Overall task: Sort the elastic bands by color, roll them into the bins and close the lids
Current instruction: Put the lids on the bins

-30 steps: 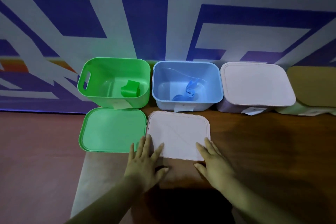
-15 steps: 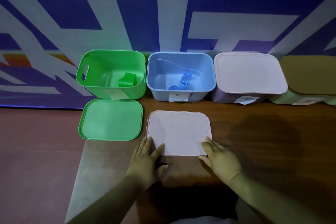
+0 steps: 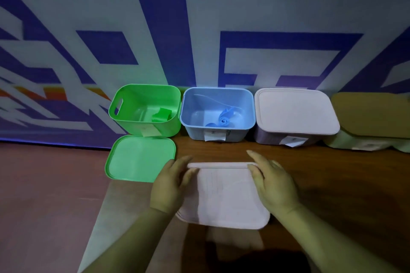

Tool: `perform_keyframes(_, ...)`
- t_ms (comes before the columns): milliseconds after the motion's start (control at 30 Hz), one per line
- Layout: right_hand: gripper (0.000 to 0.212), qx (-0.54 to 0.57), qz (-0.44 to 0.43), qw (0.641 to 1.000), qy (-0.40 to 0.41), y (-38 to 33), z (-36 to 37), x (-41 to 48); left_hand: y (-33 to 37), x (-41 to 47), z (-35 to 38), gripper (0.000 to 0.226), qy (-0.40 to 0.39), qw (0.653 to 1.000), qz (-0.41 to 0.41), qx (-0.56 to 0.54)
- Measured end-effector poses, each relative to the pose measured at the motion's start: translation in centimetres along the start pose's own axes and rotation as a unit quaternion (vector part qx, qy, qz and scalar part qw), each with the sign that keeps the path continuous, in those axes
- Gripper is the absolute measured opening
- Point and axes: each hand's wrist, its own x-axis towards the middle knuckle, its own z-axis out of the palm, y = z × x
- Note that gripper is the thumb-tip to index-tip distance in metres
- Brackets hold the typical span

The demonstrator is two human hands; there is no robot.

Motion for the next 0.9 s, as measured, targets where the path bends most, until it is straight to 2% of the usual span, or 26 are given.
perform_keyframes(100,0.042,0.077,0.035,0.996,0.000,-0.3,-0.8,0.1,1.2,0.7,-0.3,0.045,0.040,0.999,0.015,-0.031)
perform_keyframes(233,0.036,0.146,0.066,0.987,0.028,-0.9,-2.0,1.4,2.8,2.0,-0.6,0.054,0.049,0.998,0.028,-0.038)
perform_keyframes(333,0.037,0.240,0.151,0.959,0.025,-1.4,-2.5,3.2,3.2,2.4,-1.1,0.068,0.018,0.995,0.097,0.022)
perform_keyframes(433,0.034,0.292,0.202,0.934,0.037,-1.7,-2.9,5.4,2.7,2.9,-2.0,0.087,-0.046,0.985,0.132,0.102)
perform_keyframes(600,0.035,0.287,0.246,0.925,0.033,-2.1,-2.7,10.1,1.7,4.9,-3.2,0.099,-0.128,0.963,0.152,0.179)
perform_keyframes(900,0.033,0.226,0.297,0.928,0.008,-0.5,0.9,17.8,0.0,11.9,-2.8,0.105,-0.181,0.949,0.136,0.220)
